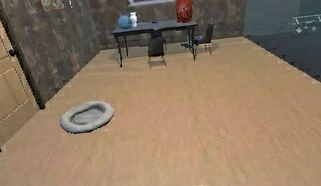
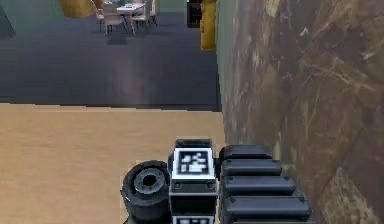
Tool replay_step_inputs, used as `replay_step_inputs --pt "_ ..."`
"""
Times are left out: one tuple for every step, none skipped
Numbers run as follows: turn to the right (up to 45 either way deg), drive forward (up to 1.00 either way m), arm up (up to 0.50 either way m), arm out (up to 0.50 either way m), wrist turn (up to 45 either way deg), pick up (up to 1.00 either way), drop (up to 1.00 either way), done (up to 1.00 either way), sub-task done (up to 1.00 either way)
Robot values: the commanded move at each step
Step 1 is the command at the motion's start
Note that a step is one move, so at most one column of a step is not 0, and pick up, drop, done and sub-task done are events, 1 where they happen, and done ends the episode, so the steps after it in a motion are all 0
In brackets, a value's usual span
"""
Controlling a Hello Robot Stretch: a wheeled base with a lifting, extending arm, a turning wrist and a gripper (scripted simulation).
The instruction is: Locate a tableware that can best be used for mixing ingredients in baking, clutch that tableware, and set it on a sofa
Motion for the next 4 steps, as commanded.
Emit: replay_step_inputs --pt "0.0 0.10 0.00 0.00 0.0 0.00 0.00 0.00 0.00" --pt "-45.0 0.00 0.00 0.00 0.0 0.00 0.00 0.00 0.00" --pt "-42.0 0.00 0.00 0.00 0.0 0.00 0.00 0.00 0.00" --pt "0.0 0.30 0.00 0.00 0.0 0.00 0.00 0.00 0.00"
